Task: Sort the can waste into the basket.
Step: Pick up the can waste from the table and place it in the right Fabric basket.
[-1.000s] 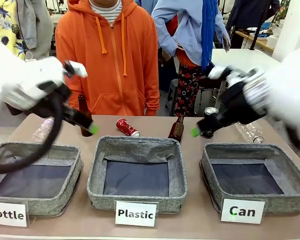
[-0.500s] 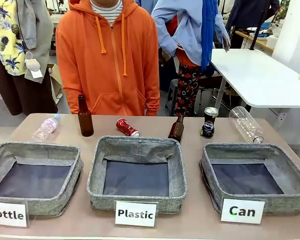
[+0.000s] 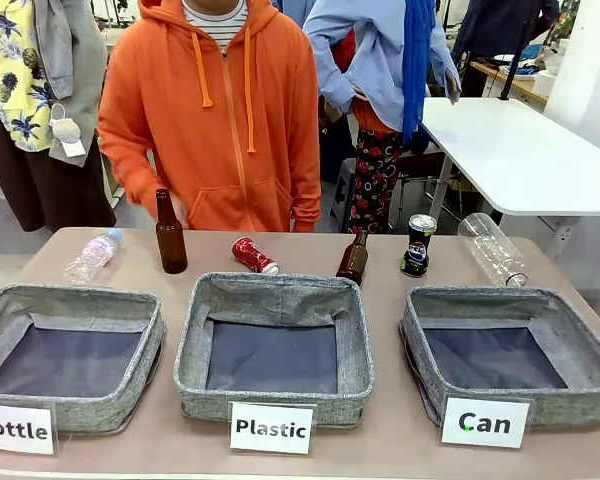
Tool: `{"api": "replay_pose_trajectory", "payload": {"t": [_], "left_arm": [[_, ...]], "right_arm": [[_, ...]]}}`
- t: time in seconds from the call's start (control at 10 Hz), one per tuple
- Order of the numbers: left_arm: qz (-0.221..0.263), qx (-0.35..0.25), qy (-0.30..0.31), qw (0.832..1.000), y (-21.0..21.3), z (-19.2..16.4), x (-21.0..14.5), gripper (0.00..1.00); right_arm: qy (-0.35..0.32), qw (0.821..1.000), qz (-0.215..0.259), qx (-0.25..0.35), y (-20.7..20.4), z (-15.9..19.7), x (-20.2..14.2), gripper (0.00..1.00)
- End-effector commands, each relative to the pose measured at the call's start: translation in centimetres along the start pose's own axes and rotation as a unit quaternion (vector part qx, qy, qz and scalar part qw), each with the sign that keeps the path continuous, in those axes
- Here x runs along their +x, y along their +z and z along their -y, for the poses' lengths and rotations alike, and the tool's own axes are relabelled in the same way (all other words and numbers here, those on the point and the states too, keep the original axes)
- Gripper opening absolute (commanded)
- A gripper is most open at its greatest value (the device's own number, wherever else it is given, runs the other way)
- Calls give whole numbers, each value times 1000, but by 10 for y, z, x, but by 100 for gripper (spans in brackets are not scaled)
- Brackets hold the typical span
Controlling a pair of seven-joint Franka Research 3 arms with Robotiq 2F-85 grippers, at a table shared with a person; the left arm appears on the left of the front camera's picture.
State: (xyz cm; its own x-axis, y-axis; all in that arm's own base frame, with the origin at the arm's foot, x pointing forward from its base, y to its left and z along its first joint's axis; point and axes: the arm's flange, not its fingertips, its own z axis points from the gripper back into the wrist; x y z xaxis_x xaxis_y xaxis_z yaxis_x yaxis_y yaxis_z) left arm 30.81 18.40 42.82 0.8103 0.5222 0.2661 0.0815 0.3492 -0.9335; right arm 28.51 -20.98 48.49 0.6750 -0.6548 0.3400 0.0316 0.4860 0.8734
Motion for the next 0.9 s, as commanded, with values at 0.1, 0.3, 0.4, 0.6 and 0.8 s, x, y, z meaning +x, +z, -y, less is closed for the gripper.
{"api": "replay_pose_trajectory", "payload": {"t": [0.1, 0.3, 0.4, 0.6, 0.8], "left_arm": [[-21, 2, -20, 1000, 8, 4, -5, 100], [-21, 2, -20, 1000, 8, 4, -5, 100], [-21, 2, -20, 1000, 8, 4, -5, 100], [-22, 8, -7, 1000, 8, 5, -8, 100], [-56, 63, -48, 995, 3, 21, -9, 100]], "right_arm": [[28, 1000, -8, 10, 2, -18, -3, 100], [28, 1000, -8, 10, 2, -18, -3, 100], [28, 1000, -8, 10, 2, -18, -3, 100], [28, 1000, -8, 10, 2, -18, -3, 100], [28, 1000, -8, 10, 2, -18, -3, 100]]}}
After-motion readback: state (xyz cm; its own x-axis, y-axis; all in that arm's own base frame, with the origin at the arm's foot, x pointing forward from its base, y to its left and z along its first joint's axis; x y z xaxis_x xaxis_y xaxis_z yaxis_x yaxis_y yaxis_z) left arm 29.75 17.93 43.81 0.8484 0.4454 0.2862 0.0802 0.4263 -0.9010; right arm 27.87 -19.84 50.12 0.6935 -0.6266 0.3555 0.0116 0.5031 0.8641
